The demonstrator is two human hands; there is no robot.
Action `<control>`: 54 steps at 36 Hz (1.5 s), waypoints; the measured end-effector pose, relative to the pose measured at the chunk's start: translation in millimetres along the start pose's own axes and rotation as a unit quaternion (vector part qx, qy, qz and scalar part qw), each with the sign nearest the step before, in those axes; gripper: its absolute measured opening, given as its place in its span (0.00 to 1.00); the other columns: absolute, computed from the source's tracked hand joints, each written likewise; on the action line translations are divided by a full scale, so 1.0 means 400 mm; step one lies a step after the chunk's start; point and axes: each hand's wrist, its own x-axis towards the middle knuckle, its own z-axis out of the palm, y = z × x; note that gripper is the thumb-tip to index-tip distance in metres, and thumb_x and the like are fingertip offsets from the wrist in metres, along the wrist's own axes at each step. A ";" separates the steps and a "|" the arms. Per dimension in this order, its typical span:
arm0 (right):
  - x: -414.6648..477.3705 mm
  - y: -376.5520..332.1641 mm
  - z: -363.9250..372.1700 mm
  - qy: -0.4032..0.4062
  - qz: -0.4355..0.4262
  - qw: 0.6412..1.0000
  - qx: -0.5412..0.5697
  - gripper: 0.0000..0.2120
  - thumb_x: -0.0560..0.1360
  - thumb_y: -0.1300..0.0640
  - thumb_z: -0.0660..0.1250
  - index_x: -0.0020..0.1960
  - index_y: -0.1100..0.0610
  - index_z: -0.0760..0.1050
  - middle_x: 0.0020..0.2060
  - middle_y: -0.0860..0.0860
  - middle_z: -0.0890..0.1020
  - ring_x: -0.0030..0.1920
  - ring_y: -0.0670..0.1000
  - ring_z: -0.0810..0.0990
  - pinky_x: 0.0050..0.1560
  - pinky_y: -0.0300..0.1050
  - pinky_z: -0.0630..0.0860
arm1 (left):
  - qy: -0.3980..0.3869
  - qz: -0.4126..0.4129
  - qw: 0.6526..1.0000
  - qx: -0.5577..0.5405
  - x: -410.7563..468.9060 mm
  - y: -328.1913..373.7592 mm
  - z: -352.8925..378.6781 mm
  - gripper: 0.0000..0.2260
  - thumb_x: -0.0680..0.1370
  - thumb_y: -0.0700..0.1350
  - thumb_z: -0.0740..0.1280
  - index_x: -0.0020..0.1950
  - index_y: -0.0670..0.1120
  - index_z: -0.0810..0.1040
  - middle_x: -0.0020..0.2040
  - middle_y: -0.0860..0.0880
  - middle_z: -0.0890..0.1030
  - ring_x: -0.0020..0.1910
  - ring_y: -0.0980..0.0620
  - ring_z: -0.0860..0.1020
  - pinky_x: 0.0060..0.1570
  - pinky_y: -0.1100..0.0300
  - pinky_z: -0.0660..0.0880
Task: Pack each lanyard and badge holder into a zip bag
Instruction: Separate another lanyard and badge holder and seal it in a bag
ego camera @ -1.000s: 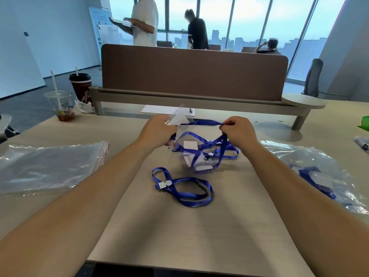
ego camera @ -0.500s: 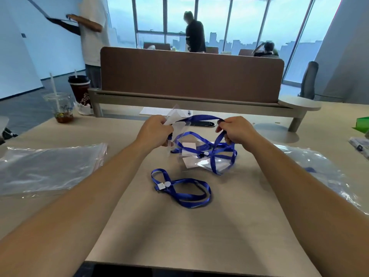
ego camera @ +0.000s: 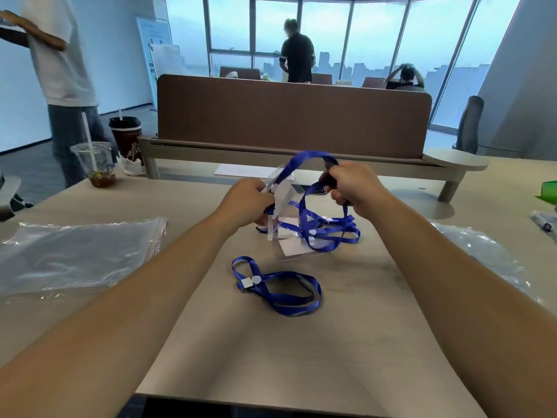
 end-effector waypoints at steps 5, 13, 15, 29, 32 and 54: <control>0.000 -0.008 0.011 0.016 -0.004 0.999 0.029 0.16 0.84 0.51 0.57 0.54 0.62 0.77 0.37 0.56 0.80 0.26 0.47 0.70 0.28 0.40 0.67 | 0.004 -0.001 1.000 -0.012 0.004 0.003 -0.003 0.04 0.80 0.45 0.66 0.52 0.45 0.77 0.40 0.49 0.80 0.34 0.50 0.83 0.29 0.65 0.76; 0.007 0.006 0.012 0.041 -0.074 0.975 -0.205 0.13 0.82 0.53 0.60 0.48 0.58 0.80 0.44 0.54 0.84 0.42 0.53 0.82 0.40 0.45 0.73 | 0.002 -0.002 1.000 0.002 0.006 -0.011 -0.013 0.04 0.79 0.43 0.67 0.52 0.46 0.79 0.38 0.49 0.81 0.32 0.52 0.82 0.24 0.68 0.74; 0.019 0.026 0.004 0.060 -0.055 0.967 -0.241 0.12 0.82 0.53 0.62 0.52 0.60 0.80 0.45 0.56 0.84 0.46 0.56 0.83 0.43 0.46 0.75 | -0.007 0.000 1.000 -0.005 0.006 -0.022 -0.014 0.05 0.78 0.43 0.68 0.53 0.46 0.79 0.39 0.49 0.82 0.33 0.52 0.83 0.27 0.66 0.76; -0.022 0.111 0.015 -0.090 -0.041 0.977 -0.188 0.16 0.73 0.63 0.73 0.58 0.53 0.73 0.44 0.54 0.83 0.38 0.49 0.83 0.38 0.39 0.78 | -0.072 0.018 0.997 0.034 -0.008 -0.052 -0.010 0.22 0.75 0.47 0.74 0.67 0.44 0.74 0.50 0.48 0.79 0.37 0.54 0.81 0.30 0.67 0.77; -0.023 0.108 0.012 -0.088 -0.051 0.985 -0.137 0.10 0.76 0.62 0.70 0.57 0.56 0.77 0.40 0.56 0.84 0.35 0.51 0.79 0.38 0.42 0.80 | -0.089 0.001 0.995 0.033 -0.011 -0.053 -0.005 0.23 0.75 0.47 0.74 0.67 0.46 0.73 0.52 0.47 0.78 0.36 0.53 0.83 0.36 0.63 0.80; -0.027 0.124 0.019 -0.053 0.016 0.996 -0.063 0.03 0.79 0.60 0.68 0.50 0.59 0.80 0.41 0.56 0.84 0.34 0.48 0.77 0.31 0.37 0.72 | -0.076 -0.114 0.962 -0.234 -0.024 -0.048 0.022 0.13 0.75 0.43 0.74 0.57 0.45 0.76 0.48 0.45 0.80 0.44 0.53 0.80 0.47 0.56 0.82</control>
